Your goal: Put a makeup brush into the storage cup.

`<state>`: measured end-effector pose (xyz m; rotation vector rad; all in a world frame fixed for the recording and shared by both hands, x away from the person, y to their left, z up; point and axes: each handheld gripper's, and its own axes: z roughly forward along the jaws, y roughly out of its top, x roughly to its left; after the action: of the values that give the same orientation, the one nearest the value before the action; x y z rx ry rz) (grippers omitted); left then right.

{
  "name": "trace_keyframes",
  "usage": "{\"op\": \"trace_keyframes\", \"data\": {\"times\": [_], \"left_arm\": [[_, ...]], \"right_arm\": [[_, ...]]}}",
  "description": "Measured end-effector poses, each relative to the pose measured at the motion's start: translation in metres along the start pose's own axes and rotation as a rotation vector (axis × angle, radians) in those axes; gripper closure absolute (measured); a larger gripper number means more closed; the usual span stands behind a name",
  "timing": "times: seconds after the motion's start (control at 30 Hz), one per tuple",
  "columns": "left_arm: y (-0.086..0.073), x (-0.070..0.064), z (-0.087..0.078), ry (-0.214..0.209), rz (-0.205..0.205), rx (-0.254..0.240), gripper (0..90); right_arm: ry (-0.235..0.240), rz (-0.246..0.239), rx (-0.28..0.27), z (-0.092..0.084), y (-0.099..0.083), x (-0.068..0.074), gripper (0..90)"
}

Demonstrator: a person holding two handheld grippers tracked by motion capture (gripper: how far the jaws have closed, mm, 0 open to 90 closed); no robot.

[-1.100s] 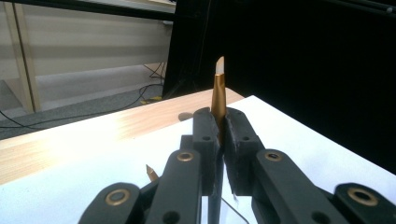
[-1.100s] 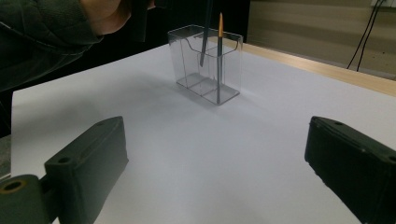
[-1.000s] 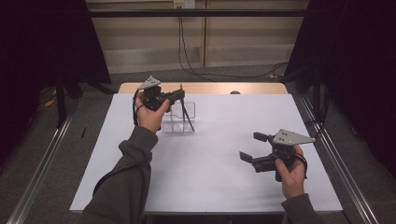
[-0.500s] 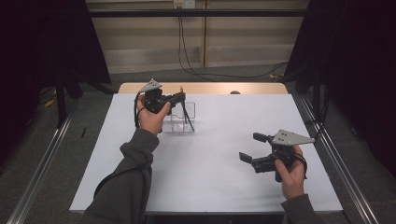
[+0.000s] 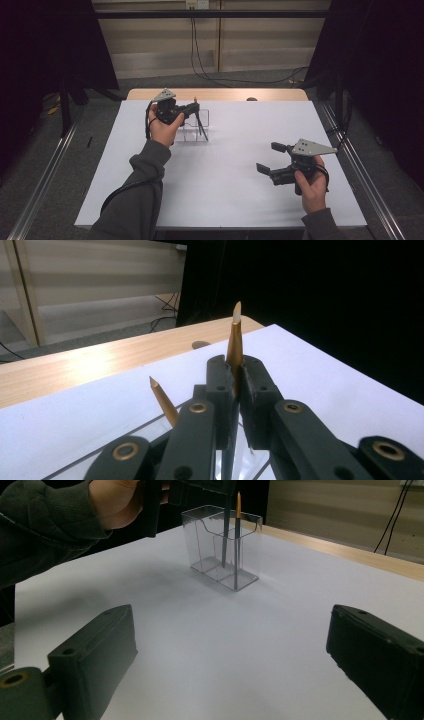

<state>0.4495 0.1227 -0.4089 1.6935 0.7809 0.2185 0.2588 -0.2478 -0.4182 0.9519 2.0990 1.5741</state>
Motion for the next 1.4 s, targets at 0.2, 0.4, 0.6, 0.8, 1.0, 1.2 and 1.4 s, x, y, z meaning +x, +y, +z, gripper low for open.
{"op": "trace_keyframes", "data": {"times": [0.2, 0.4, 0.6, 0.8, 1.0, 1.2, 1.4], "left_arm": [[-0.0022, -0.0013, 0.0015, 0.010, -0.004, 0.007, 84.0], [-0.0029, 0.0000, 0.0016, 0.001, 0.000, 0.015, 83.9], [-0.0047, 0.0004, 0.0016, 0.019, -0.004, 0.027, 83.9], [-0.0078, 0.0033, 0.0029, 0.000, -0.020, 0.028, 81.0], [-0.0064, 0.0037, 0.0018, 0.027, -0.013, 0.012, 67.5], [-0.0038, 0.0025, 0.0014, 0.021, 0.008, -0.010, 52.7], [-0.0019, 0.0010, -0.0001, 0.020, 0.021, -0.002, 47.3]], "right_arm": [[0.002, 0.000, 0.001, 0.0002, 0.0000, 0.0001, 5.1], [0.002, 0.001, 0.002, -0.0001, 0.0002, -0.0001, 5.2], [0.004, 0.000, 0.003, 0.0001, 0.0002, 0.0002, 5.1], [0.008, -0.002, 0.004, 0.0007, -0.0001, 0.0003, 5.2], [0.010, -0.003, 0.003, 0.0012, -0.0002, 0.0002, 5.2], [0.007, -0.002, 0.003, 0.0009, -0.0004, -0.0001, 5.1], [0.010, -0.005, 0.004, 0.0013, -0.0001, 0.0004, 5.2]]}}
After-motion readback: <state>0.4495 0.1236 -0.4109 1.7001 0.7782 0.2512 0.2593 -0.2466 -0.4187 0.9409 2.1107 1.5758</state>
